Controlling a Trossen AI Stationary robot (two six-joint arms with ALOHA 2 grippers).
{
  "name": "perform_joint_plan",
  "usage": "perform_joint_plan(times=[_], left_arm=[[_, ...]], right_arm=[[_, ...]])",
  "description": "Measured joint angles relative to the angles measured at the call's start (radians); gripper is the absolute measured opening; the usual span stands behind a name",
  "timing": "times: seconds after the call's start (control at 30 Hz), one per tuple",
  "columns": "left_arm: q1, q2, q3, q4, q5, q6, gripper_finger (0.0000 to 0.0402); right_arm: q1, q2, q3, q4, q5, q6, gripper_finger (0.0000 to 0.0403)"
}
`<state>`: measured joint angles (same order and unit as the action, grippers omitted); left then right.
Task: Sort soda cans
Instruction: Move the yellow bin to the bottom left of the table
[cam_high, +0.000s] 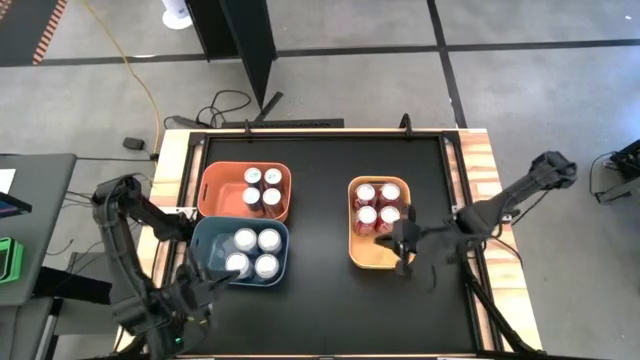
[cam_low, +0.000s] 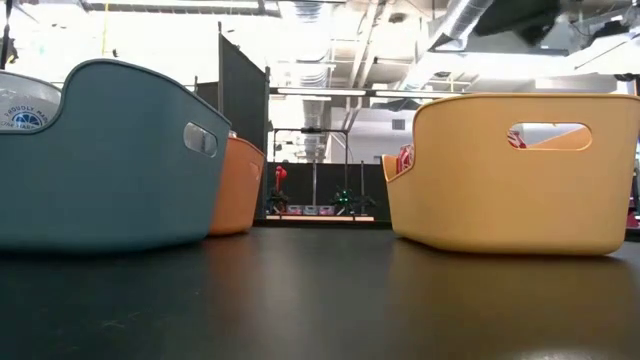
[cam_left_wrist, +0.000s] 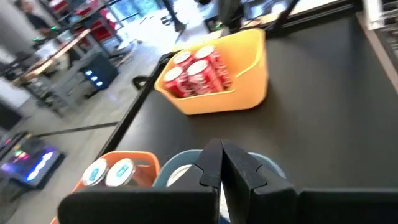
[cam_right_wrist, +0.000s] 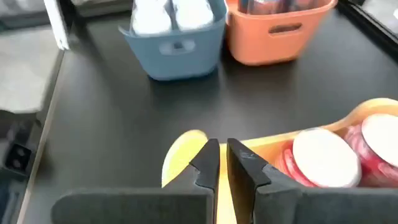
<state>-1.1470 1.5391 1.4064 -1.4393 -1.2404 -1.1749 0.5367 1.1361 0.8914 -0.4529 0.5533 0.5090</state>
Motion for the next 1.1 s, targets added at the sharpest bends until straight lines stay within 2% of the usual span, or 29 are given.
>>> perform_joint_plan(times=[0.17,0.27,0.37,0.6,0.7,0.9,1.1], left_arm=[[0.092,0.000,-0.025,0.010,0.018,-0.027,0.0000],[0.132,0.000,-0.032,0.043,0.028,0.004,0.0000],[0.165,0.000,-0.036,0.086,0.032,0.034,0.0000],[0.209,0.000,-0.036,0.242,0.033,0.175,0.0000],[0.219,0.000,-0.036,0.296,0.034,0.240,0.0000],[0.228,0.000,-0.036,0.333,0.034,0.291,0.0000],[0.228,0.001,-0.036,0.332,0.059,0.312,0.0000]], right_arm=[[0.144,0.069,0.053,-0.072,0.017,0.063,0.0045],[0.185,0.133,0.069,-0.079,0.019,0.064,0.0063],[0.203,0.197,0.089,-0.123,0.018,0.067,0.0101],[0.186,0.302,0.167,-0.299,0.018,0.105,0.0227],[0.160,0.335,0.188,-0.321,0.020,0.105,0.0252],[0.102,0.397,0.191,-0.335,-0.095,0.105,0.0242],[0.075,0.431,0.191,-0.328,-0.151,0.105,0.0189]])
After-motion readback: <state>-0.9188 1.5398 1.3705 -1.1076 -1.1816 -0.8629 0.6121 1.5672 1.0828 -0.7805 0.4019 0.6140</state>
